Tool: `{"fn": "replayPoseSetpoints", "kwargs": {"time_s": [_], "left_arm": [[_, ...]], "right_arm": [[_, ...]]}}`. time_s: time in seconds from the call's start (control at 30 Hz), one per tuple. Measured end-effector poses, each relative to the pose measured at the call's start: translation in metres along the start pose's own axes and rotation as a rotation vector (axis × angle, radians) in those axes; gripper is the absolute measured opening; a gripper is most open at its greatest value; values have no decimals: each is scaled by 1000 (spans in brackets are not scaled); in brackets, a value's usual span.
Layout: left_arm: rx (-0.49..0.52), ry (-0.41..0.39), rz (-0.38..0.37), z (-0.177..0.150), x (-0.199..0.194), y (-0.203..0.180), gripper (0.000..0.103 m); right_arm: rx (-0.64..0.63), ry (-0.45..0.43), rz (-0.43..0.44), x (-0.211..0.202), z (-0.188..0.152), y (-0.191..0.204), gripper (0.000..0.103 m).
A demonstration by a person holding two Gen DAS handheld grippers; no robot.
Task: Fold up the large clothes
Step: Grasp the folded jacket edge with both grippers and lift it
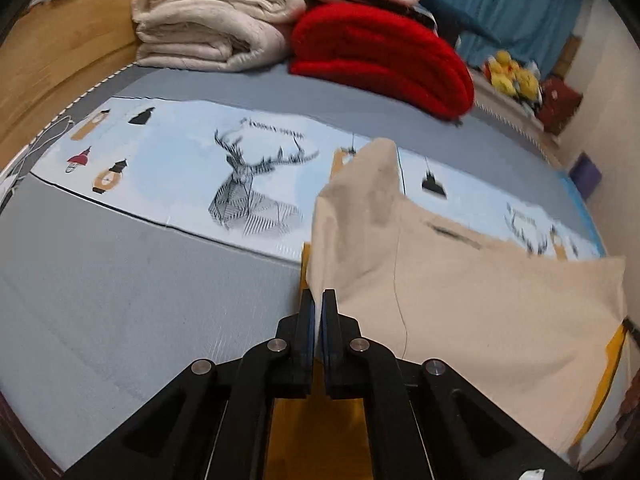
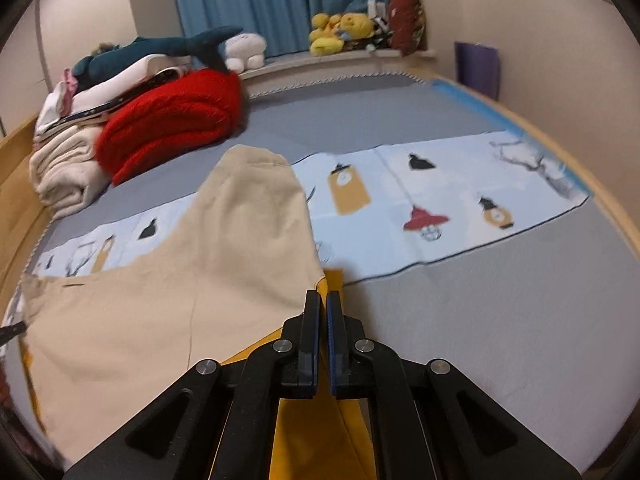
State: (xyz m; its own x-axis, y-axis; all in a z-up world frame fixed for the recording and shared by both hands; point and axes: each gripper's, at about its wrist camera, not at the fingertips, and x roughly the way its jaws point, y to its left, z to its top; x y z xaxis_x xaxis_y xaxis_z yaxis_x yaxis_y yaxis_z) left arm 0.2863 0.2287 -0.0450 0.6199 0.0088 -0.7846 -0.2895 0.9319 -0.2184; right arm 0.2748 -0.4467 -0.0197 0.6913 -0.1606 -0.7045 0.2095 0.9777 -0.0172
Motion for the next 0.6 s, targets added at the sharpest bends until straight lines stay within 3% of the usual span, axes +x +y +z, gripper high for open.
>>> {"fn": "replayPoseSetpoints", "kwargs": {"time_s": [0.13, 0.27, 0.37, 0.43, 0.53, 0.6], "left_arm": [[-15, 2, 37, 8, 16, -4, 2], [-57, 92, 60, 8, 50, 2, 5], [-116, 230, 59, 0, 77, 14, 12], [-118, 226, 49, -1, 71, 14, 14], [-85, 159, 12, 3, 49, 9, 20], [-58, 170, -55, 2, 43, 5, 20]], "right_arm": [[21, -2, -49, 17, 10, 6, 2], [53, 36, -94, 41, 14, 5, 0], [95, 168, -134, 74, 5, -8, 0], [109, 253, -172, 89, -4, -15, 2], [59, 174, -181, 70, 0, -11, 3], [-9, 125, -92, 54, 2, 1, 3]]}}
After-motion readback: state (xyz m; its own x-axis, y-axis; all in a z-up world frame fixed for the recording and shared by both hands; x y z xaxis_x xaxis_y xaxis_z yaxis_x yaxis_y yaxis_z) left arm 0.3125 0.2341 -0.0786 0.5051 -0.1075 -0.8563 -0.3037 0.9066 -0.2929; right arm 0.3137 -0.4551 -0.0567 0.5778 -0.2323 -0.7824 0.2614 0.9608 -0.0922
